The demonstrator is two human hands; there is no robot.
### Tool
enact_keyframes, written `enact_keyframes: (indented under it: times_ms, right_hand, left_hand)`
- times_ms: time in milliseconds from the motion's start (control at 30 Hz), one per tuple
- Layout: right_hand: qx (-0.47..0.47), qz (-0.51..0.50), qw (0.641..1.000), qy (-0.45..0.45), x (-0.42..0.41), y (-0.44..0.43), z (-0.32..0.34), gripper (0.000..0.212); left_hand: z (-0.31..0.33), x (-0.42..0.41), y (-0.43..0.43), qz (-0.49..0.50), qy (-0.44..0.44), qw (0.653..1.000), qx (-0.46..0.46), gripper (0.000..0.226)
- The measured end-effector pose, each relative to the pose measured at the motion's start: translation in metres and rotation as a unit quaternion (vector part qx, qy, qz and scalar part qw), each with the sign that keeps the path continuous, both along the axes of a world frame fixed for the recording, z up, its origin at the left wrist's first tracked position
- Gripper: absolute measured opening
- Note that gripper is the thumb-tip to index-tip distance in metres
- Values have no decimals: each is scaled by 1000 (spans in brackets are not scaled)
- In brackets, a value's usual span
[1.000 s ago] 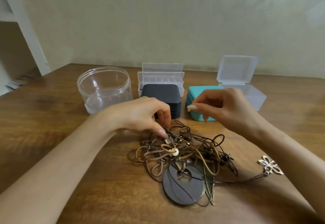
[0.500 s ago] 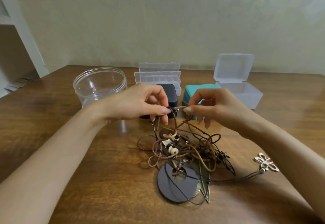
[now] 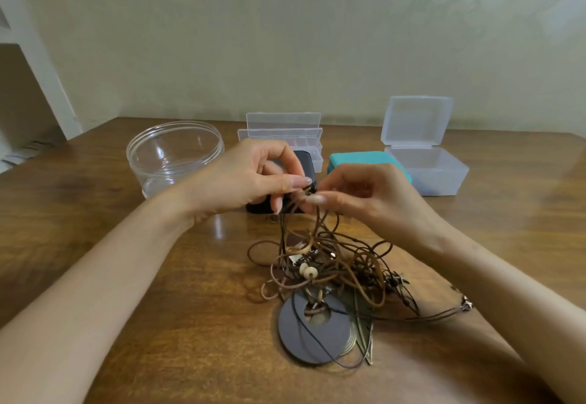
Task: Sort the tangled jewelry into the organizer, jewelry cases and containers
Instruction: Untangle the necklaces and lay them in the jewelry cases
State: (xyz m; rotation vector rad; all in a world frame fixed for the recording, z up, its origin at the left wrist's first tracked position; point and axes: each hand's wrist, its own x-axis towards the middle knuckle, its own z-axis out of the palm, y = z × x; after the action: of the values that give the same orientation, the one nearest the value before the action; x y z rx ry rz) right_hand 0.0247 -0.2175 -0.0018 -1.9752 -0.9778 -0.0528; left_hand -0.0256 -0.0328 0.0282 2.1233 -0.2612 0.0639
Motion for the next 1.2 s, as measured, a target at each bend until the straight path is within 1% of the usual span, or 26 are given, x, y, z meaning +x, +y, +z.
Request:
enact_keyframes:
  times_ms: [67,133,233,300,333,400,500,567,600,667,733,800,867,967,1067,1133,1200]
  right_hand:
    - [53,-5,998,28,0,-2,4,12]
    - [105,10,992,73,-1,-4,10,12]
    - [129,74,973,177,-4,-4,11,37]
    - [124,129,956,234,-9,3,6,47]
    - [114,150,950,249,-11,7,3,47]
    - [91,169,948,255,-15,13,-2,42]
    - [55,177,950,251,-16,9,5,33]
    - [37,175,954,242,-14,2,14,36]
    - [38,165,958,230,-12,-2,17,41]
    - [52,142,967,207,-8,-7,23,48]
    - [73,135,966,207,-6,-11,26,45]
    - [88,138,961,223,-3,-15,28,38]
    - [79,131,959,238,-1,-17,28,35]
    - [37,114,962,247,1,-21,28,33]
    - [11,113,963,244,2,-21,27,18]
    - [12,124,963,241,1,-19,25,13]
    - [38,133,961,239,0,-15,22,12]
  left_hand:
    - [-1,0,-2,-4,-25,1000,-4,12]
    - [-1,0,-3,-2,-63,998,-10,15]
    - [0,0,-4,-7,-110,991,-75,17]
    - [1,0,-7,-27,-111,982,-150,15]
    - [1,0,-9,-34,-110,977,-182,14]
    - [1,-1,-11,-30,-116,968,-221,13]
    - [3,-1,-7,5,-135,951,-278,10]
    - [4,1,-1,44,-144,941,-302,6]
    - [3,3,1,71,-142,943,-294,6]
    - [-1,7,2,127,-121,953,-248,7]
    - [-6,10,1,168,-95,964,-183,7]
    - [-11,11,1,197,-85,967,-138,8]
    - [-12,11,2,223,-99,960,-139,8]
    - [-7,11,3,252,-153,935,-197,9]
    - [-4,9,2,258,-198,914,-241,9]
    - [-7,10,3,262,-218,913,-222,8]
    - [-9,10,2,259,-247,922,-145,25]
